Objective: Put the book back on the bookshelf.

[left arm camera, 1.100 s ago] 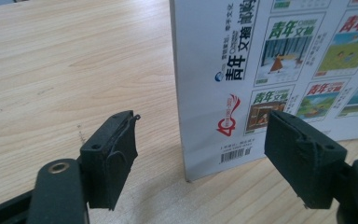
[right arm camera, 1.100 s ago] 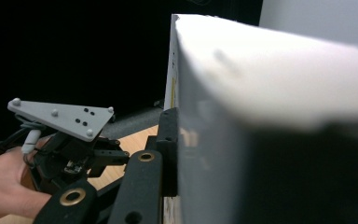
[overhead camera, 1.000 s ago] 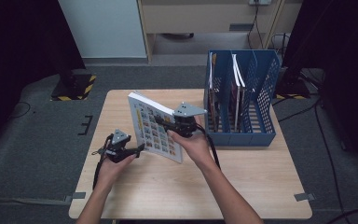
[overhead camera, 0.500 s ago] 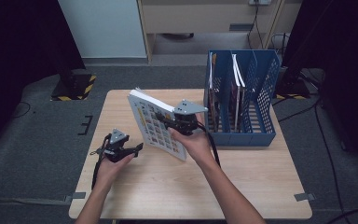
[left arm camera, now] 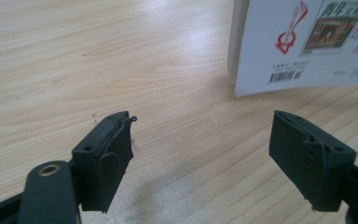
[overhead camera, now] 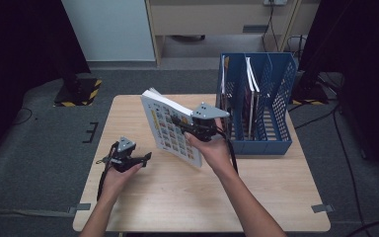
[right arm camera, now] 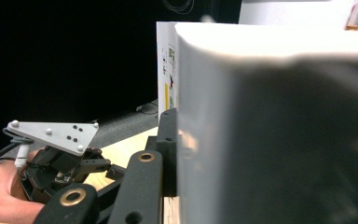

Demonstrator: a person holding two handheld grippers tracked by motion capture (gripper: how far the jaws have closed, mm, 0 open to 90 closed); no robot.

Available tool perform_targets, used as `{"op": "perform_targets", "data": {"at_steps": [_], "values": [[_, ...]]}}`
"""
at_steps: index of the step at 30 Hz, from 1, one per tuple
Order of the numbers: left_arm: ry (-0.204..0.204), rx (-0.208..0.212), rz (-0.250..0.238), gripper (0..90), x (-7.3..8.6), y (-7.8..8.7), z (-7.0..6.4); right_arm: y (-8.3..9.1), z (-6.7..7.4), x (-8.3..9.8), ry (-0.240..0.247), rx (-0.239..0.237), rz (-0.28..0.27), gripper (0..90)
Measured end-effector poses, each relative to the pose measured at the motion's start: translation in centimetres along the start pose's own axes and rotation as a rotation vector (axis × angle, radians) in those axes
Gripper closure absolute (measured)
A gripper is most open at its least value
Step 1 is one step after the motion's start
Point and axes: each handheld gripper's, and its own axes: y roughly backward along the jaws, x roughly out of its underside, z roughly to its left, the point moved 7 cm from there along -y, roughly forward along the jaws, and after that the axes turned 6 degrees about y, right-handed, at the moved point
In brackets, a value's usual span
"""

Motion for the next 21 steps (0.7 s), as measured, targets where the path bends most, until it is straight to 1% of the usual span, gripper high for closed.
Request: {"op": "perform_targets", "data": {"at_steps": [5, 13, 18, 21], "values": [[0.016, -0.007, 0.018, 15.4, 0.2, -0.2, 0.2, 0.5, -0.4, -0.1, 0.004, 0.007, 0.001, 73.8], [0.034, -0.014, 0.03, 12.1, 0.4, -0.3, 0.3, 1.7, -0.8, -0.3, 0.007, 0.02, -0.002, 73.8], [0.033, -0.016, 0.036, 11.2, 0.4, -0.3, 0.3, 2.4, -1.1, -0.3, 0.008, 0.027, -0.001, 73.8], [0.025, -0.017, 0.044, 11.2, 0.5, -0.4, 0.3, 2.8, -1.3, -0.2, 0.009, 0.032, 0.0, 73.8]]}}
